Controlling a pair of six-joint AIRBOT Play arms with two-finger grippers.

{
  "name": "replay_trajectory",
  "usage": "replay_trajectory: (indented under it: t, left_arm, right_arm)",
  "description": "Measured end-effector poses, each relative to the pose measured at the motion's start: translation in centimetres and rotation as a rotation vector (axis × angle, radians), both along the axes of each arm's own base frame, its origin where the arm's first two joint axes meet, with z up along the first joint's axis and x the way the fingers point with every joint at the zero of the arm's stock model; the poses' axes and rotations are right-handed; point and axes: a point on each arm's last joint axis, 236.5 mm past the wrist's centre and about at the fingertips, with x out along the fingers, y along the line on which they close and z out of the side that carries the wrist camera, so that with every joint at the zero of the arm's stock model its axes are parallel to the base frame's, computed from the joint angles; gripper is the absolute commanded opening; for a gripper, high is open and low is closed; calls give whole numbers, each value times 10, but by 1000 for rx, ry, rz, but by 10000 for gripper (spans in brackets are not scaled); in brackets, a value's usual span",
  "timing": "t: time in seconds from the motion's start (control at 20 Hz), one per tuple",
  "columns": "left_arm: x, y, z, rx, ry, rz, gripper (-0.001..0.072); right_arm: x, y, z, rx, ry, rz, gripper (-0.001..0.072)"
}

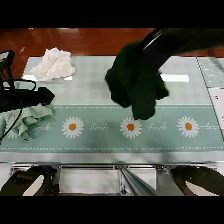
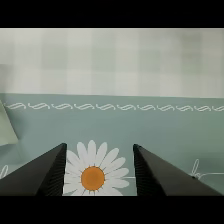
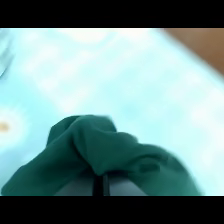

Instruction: Fold the shirts.

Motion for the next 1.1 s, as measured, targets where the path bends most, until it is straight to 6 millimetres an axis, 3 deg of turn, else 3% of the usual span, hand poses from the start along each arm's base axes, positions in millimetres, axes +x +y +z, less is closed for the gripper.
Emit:
replay_trajectory:
  t: [0.2,0.35,0.4,0.45,0.55,0.6,0.75,0.9,1.0,1.1]
  left_arm:
    - [0,9,6,6,-21,24,508]
    - [-1,10,7,-4,-23,33,508]
    - [-1,9,8,-11,-23,33,508]
    - [-1,8,7,-21,-21,32,508]
    - [-2,5,5,-36,-14,31,508]
    - [-1,4,3,-36,-9,29,508]
    - [-1,3,-4,-26,8,12,508]
    - [-19,-12,-29,-81,118,-19,508]
    - [-48,-45,-58,-201,248,-80,508]
    - [-86,-94,-83,-374,382,-182,508]
  right_arm:
    - [-37,60,-94,-100,223,160,20]
    - [-53,87,-160,-116,371,194,48]
    - [-58,91,-183,-129,422,192,291]
    - [-61,93,-201,-142,464,184,411]
    - [-61,90,-226,-157,527,151,411]
    - [-54,85,-228,-147,537,122,411]
    - [-4,38,-205,-68,507,-41,410]
    - [52,-61,-178,22,461,-323,409]
    - [63,-129,-179,77,472,-509,409]
    - [58,-182,-192,155,508,-667,409]
